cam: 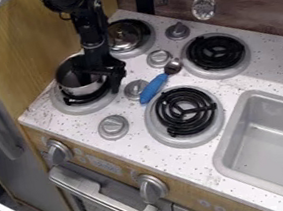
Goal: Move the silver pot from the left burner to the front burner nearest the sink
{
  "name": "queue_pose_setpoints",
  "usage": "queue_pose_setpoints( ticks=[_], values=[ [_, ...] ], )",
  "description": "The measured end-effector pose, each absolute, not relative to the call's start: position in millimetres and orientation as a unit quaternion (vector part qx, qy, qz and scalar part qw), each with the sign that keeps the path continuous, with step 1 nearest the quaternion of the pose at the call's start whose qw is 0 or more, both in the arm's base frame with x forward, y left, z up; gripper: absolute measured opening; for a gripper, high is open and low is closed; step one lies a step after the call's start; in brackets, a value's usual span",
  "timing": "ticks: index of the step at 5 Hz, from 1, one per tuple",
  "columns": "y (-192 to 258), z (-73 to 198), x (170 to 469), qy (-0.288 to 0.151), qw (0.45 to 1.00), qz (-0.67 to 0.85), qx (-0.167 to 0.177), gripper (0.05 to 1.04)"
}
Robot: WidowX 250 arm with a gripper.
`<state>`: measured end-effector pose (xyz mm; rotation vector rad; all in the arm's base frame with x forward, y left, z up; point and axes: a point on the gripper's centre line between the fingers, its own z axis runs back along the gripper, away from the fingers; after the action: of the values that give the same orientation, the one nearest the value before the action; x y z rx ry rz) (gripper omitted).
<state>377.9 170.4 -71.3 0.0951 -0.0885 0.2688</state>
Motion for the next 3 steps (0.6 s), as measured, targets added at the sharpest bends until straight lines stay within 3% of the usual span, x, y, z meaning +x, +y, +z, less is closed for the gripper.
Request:
queue_pose_setpoints(
  ticks=[1, 3],
  values=[
    [169, -72, 391, -0.039, 0.991, 0.111, 0.059, 0.945],
    [153, -70, 388, -0.050, 0.993, 0.083, 0.070, 0.381]
  ],
)
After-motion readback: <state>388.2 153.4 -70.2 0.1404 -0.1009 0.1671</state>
